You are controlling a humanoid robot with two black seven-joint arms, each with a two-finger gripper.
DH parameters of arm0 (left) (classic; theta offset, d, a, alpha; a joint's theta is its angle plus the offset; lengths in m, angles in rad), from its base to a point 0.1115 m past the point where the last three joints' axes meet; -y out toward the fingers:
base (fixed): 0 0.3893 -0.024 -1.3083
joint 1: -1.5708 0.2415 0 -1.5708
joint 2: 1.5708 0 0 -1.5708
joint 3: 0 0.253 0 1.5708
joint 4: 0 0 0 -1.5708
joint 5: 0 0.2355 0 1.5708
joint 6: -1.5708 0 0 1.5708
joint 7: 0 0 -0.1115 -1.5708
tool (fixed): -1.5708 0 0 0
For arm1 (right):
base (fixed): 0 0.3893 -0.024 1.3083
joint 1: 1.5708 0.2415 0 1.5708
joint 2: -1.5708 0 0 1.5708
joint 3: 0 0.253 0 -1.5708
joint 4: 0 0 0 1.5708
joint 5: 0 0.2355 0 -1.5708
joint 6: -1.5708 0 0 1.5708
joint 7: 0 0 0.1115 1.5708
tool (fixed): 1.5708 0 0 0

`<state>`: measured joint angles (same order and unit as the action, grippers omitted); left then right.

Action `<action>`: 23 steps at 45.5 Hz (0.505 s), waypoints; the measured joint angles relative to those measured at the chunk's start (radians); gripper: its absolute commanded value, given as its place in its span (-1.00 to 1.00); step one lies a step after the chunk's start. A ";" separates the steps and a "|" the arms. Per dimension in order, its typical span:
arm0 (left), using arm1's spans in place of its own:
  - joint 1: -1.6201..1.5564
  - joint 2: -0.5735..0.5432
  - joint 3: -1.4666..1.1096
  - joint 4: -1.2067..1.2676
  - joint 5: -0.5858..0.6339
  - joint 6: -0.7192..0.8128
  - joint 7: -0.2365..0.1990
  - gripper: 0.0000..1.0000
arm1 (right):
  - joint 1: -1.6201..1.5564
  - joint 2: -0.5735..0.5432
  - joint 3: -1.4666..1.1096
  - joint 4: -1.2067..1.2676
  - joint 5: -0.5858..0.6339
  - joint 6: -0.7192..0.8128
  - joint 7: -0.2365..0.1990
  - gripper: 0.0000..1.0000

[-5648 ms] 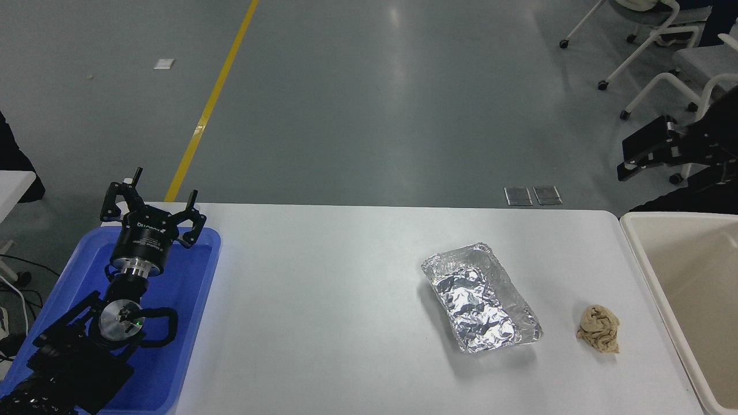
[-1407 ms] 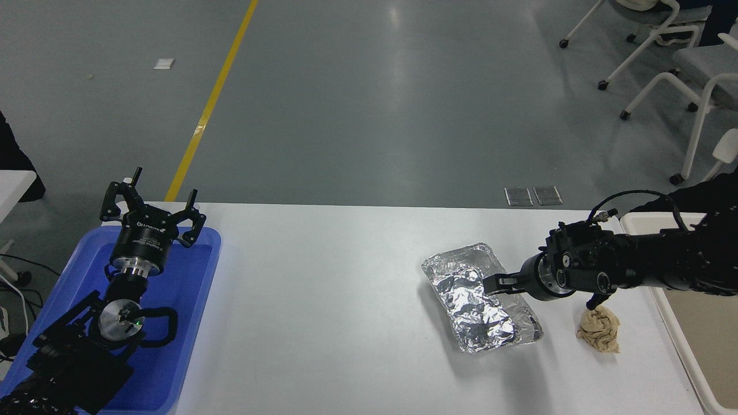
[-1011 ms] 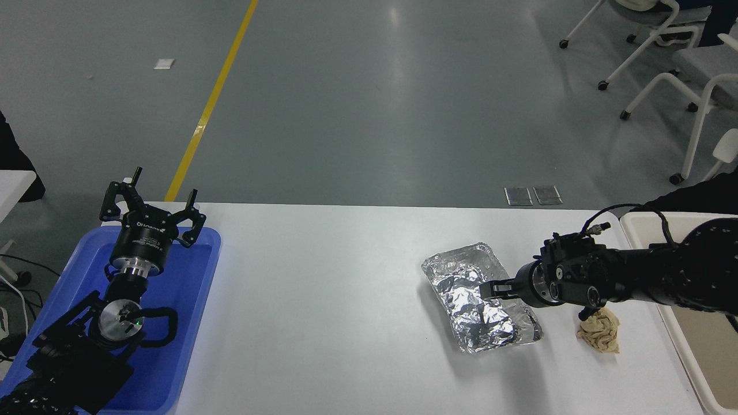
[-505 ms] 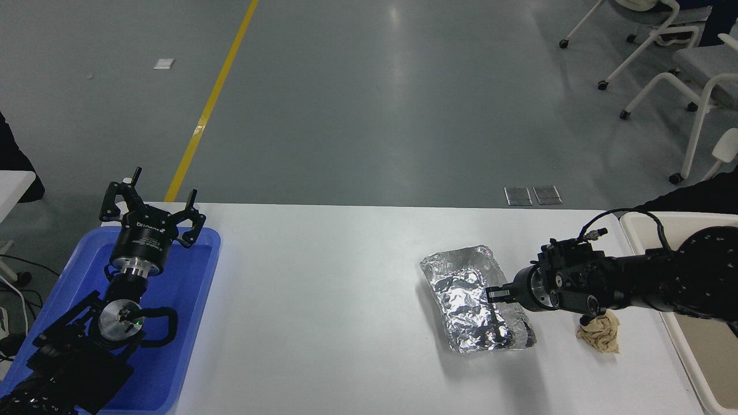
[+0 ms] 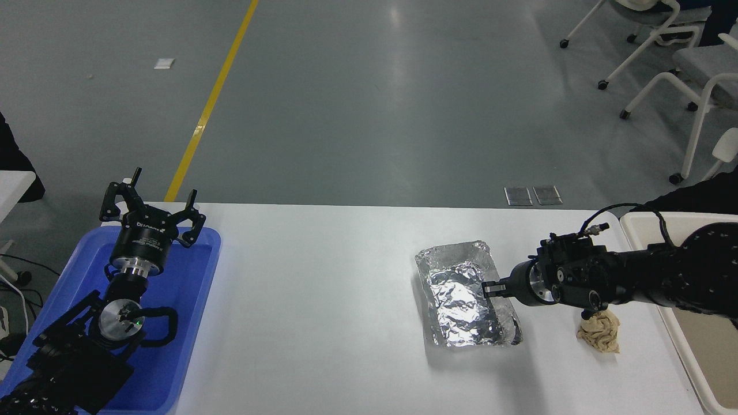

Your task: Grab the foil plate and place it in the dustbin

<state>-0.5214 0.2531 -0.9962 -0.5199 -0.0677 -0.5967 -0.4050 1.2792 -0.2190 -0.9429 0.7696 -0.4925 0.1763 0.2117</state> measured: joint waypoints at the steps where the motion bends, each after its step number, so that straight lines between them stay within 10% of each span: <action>1: 0.000 0.000 0.000 0.000 0.000 0.000 0.000 1.00 | 0.014 -0.009 0.001 0.003 0.000 0.014 0.004 -1.00; 23: 0.000 0.000 0.000 0.000 0.000 0.000 0.000 1.00 | 0.334 -0.188 0.002 0.121 0.003 0.275 0.031 -1.00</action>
<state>-0.5214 0.2531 -0.9966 -0.5200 -0.0676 -0.5967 -0.4050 1.6135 -0.4069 -0.9413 0.8908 -0.4892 0.4512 0.2428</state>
